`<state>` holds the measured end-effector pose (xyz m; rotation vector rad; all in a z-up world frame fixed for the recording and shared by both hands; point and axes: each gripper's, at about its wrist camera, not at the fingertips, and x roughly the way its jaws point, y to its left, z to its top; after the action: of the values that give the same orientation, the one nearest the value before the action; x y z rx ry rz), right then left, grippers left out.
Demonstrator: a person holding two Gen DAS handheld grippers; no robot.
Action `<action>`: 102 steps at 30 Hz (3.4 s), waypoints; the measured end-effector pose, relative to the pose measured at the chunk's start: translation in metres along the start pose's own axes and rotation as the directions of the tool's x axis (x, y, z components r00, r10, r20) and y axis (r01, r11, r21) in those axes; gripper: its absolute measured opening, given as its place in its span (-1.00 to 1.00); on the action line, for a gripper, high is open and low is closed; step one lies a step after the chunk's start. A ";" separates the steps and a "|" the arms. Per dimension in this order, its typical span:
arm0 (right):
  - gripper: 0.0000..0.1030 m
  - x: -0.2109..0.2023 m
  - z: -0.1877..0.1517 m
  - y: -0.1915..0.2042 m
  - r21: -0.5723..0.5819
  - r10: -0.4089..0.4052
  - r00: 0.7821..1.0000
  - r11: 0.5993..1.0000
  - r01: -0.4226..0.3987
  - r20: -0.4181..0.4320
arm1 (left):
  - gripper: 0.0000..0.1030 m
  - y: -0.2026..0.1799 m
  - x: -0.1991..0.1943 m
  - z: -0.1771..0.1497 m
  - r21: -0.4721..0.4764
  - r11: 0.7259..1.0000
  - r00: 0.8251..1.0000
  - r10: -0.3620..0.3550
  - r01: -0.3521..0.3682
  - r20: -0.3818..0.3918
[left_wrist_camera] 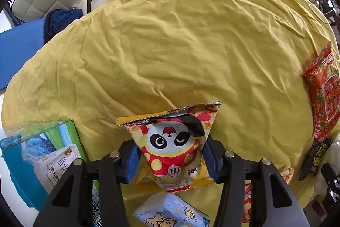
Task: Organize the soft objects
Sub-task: 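Carry the white bag and yellow panda bag together over the cardboard box, then lower both bags into the box and open both tools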
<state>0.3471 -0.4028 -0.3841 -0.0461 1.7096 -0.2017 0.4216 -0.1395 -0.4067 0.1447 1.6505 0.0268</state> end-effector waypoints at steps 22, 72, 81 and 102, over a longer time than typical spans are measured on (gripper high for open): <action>0.35 -0.084 -0.029 0.014 -0.046 0.121 0.982 0.992 -0.116 0.144 | -0.08 0.006 -0.161 -0.092 0.029 0.990 0.961 -0.143 0.140 0.238; 0.37 -0.119 -0.048 0.476 -0.260 0.260 0.961 0.938 -0.229 0.092 | -0.06 0.348 -0.027 -0.090 -0.028 0.943 0.943 -0.331 0.332 0.043; 0.50 -0.084 -0.043 0.485 -0.231 0.250 0.966 0.946 -0.228 0.069 | -0.03 0.340 0.003 -0.082 0.000 0.906 0.906 -0.424 0.424 0.001; 1.00 -0.115 -0.064 0.473 -0.253 0.173 0.980 0.957 -0.144 0.097 | 0.52 0.367 -0.061 -0.119 -0.078 0.943 0.939 -0.310 0.324 0.148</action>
<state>0.3418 0.0858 -0.3393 -0.1017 1.6029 0.1312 0.3365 0.2255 -0.2976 -0.1960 1.5179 -0.1420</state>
